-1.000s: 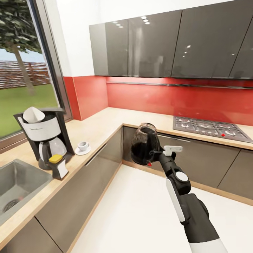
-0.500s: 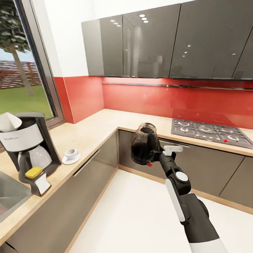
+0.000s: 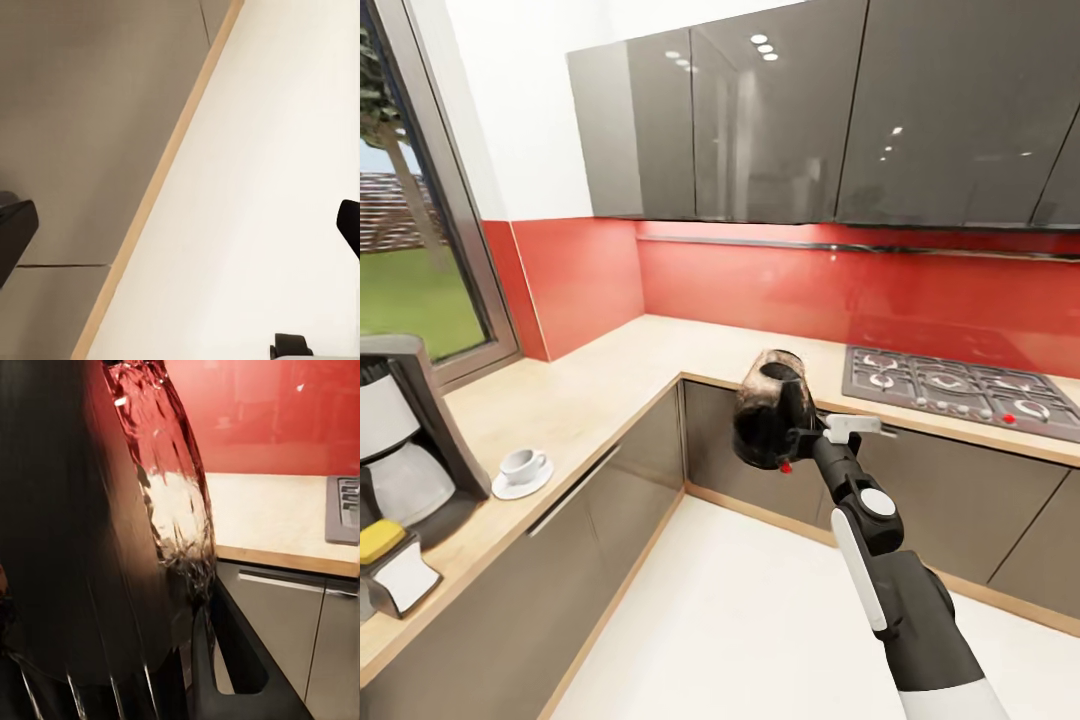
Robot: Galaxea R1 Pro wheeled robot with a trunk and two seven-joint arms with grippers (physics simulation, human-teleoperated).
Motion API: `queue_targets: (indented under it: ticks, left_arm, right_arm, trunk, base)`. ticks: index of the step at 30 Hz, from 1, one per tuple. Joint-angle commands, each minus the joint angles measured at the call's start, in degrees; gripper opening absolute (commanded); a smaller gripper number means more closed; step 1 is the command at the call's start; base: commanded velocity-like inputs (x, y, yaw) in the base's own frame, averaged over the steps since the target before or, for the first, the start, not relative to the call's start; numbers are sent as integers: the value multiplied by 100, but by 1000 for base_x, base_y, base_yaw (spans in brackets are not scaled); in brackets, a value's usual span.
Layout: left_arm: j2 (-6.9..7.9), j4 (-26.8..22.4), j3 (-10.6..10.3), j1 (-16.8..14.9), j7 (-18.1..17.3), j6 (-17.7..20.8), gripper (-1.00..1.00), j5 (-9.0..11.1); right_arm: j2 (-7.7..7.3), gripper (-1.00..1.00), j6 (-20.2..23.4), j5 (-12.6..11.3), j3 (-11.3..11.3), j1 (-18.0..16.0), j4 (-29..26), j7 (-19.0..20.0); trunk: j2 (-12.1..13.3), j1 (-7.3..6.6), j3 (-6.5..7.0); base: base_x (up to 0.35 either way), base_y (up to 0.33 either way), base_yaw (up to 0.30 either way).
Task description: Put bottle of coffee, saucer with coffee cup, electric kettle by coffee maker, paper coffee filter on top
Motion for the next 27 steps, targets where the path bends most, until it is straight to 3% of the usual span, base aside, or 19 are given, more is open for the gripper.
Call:
queue_targets:
  ticks: [1, 16, 27]
  left_arm:
    - [4, 3, -35, -6, 50, -12, 100, -16]
    - [4, 3, -34, -2, 50, -12, 100, -16]
    - [4, 3, -35, 0, 48, -12, 100, -16]
  right_arm:
    - [-1, -100, 24, -42, 10, -6, -10, -49]
    - [-2, -100, 24, -42, 10, -6, -11, -49]
    - [-2, -100, 24, -42, 10, -6, -10, -49]
  trunk:
    - [-13, 6, -13]
    - [-13, 6, -13]
    - [-13, 6, -13]
  base:
    - [283, -171, 0]
    - [283, -171, 1]
    - [282, -171, 238]
